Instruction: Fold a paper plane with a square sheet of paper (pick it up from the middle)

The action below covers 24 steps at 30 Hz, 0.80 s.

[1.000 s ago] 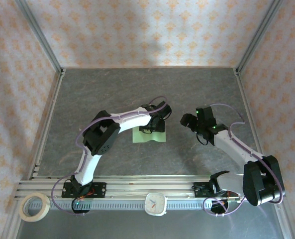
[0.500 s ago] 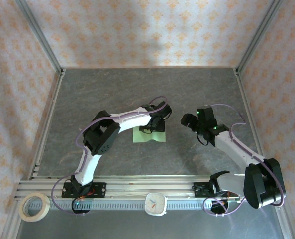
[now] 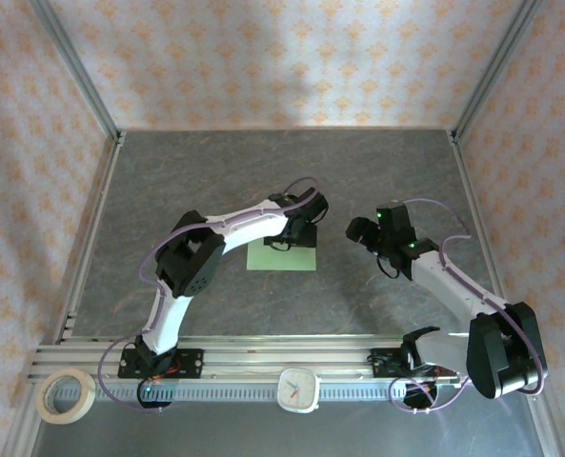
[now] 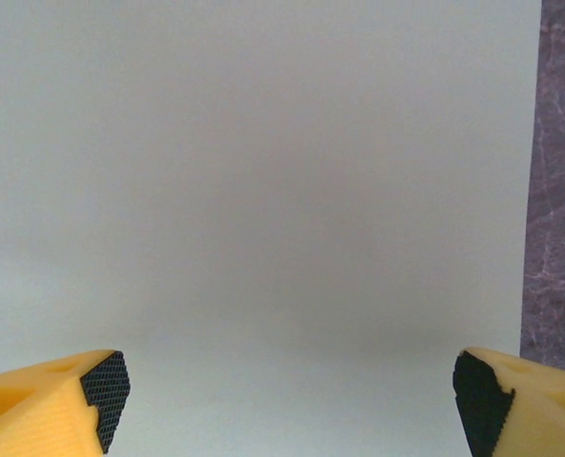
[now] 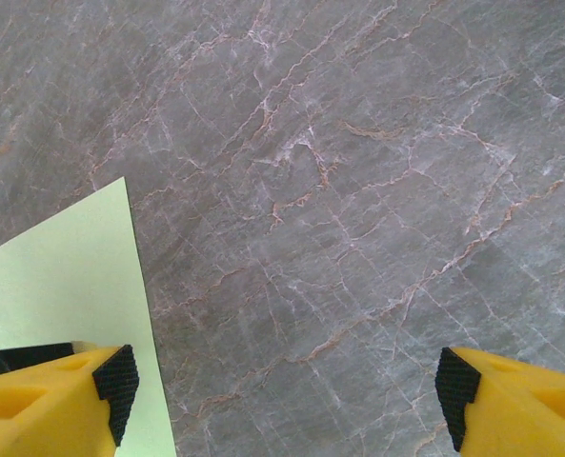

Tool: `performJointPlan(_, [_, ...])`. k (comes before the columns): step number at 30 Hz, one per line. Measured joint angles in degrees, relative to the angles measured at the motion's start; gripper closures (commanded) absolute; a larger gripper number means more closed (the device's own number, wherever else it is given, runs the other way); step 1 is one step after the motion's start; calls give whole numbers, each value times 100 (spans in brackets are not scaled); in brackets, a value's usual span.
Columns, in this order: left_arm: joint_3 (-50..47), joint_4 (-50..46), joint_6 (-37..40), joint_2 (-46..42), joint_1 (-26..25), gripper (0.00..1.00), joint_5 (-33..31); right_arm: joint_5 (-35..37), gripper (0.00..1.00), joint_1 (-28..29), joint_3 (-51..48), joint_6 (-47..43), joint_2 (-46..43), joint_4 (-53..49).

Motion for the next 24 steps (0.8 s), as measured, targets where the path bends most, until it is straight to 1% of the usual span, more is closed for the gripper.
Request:
performJointPlan(8, [0,-31,157,28,197,4,-28,-20,16,0,-9,0,2,2])
performJointPlan(14, [-7,-2,223,146,216,4,-24,-44,16,0,-61,0,2,7])
performJointPlan(18, [-155,199,258,177,216,6,26,-87,16,0,-70,-2,76,15])
performJointPlan(24, [-509,621,284,20,216,11,72,-144,16,0,-74,-2,175,15])
